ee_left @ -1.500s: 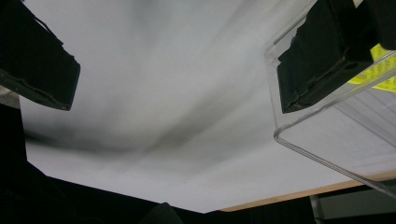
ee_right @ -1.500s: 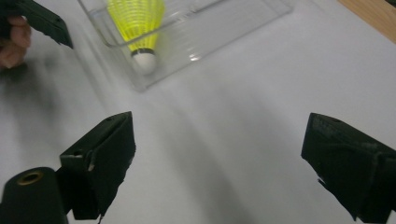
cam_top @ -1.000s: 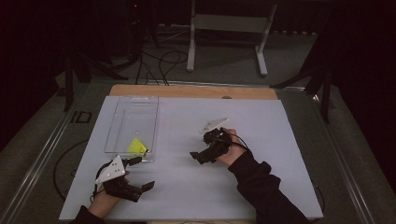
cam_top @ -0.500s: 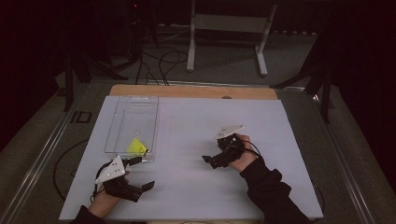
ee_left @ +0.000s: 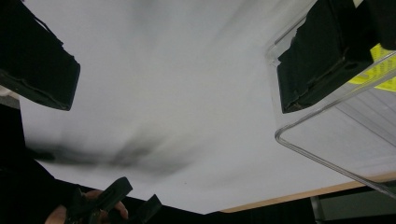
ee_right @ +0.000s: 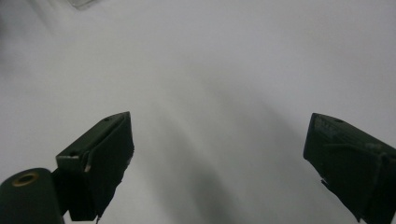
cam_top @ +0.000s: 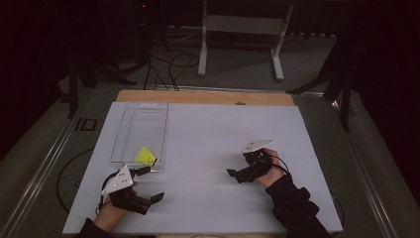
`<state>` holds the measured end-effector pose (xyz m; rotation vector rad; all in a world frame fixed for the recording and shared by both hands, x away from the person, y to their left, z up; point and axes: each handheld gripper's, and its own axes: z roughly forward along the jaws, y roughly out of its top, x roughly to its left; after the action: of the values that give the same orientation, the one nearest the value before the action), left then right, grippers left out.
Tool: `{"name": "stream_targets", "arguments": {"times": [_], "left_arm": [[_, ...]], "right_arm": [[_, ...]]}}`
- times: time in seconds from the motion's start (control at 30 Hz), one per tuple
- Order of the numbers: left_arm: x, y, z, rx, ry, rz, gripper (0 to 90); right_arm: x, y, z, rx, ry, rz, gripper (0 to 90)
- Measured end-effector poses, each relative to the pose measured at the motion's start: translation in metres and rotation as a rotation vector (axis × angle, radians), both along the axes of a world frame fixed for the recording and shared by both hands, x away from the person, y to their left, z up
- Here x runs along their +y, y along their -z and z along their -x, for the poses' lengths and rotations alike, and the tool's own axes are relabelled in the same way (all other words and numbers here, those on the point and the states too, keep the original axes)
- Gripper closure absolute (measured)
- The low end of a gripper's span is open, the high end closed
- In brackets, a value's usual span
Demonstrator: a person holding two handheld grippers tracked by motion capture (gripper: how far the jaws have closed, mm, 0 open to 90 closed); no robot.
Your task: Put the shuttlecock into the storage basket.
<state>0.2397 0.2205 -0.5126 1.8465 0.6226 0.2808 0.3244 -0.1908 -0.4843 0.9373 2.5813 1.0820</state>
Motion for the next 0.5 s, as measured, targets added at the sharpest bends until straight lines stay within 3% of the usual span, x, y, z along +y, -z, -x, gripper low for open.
{"name": "stream_targets", "arguments": {"times": [0.3, 0.5], "left_arm": [[0.000, 0.000, 0.000, 0.002, -0.001, 0.001, 0.1], [0.000, 0.000, 0.000, 0.003, 0.001, 0.001, 0.1]], "right_arm": [[-0.034, 0.011, 0.011, -0.027, 0.064, -0.006, 8.5], [-0.053, 0.017, 0.018, -0.022, 0.097, -0.008, 8.5]]}}
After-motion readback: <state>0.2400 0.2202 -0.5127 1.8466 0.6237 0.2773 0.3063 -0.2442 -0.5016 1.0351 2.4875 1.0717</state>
